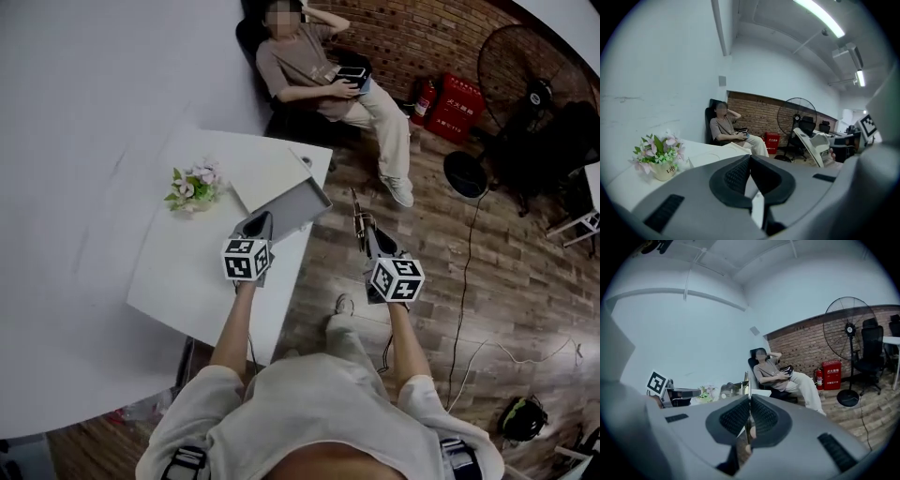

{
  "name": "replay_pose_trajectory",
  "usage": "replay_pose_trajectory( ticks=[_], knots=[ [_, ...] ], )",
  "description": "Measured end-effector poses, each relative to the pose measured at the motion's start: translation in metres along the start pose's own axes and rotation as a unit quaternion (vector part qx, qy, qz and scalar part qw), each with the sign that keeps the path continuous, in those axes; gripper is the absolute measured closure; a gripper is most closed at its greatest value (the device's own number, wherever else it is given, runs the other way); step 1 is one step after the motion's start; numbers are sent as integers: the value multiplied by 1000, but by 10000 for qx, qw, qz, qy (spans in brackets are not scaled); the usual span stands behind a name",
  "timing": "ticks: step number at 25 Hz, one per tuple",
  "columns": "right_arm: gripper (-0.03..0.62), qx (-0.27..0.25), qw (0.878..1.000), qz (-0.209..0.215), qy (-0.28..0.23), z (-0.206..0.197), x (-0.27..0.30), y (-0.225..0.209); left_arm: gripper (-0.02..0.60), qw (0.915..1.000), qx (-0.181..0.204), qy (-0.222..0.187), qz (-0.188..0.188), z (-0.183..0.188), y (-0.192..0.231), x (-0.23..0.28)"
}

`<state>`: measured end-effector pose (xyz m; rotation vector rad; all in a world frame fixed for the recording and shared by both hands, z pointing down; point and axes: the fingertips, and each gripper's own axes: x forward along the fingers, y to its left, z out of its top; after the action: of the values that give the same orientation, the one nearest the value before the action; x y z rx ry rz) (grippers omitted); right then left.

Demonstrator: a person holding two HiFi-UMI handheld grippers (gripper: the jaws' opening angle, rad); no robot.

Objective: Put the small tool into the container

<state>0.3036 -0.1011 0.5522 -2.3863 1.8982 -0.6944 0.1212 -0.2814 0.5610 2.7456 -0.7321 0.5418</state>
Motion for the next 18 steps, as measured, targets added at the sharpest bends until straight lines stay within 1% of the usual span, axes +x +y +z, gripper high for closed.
replay_pose_trajectory(
  ticks=[3,6,9,14,18],
  knots=[
    [588,-33,9995,288,146,11,28,-10,573,9993,-109,-44,352,10,13,4],
    [588,-126,9981,561,232,20,55,-11,572,9974,-256,-40,670,12,30,5],
    [588,-186,9964,789,265,28,75,-12,573,9952,-300,-14,931,13,40,4],
    [588,-314,9928,1124,270,47,98,-16,573,9914,-359,-35,1256,20,48,7],
    [588,-427,9900,1303,321,54,114,-25,573,9893,-356,12,1413,22,50,17]
  ],
)
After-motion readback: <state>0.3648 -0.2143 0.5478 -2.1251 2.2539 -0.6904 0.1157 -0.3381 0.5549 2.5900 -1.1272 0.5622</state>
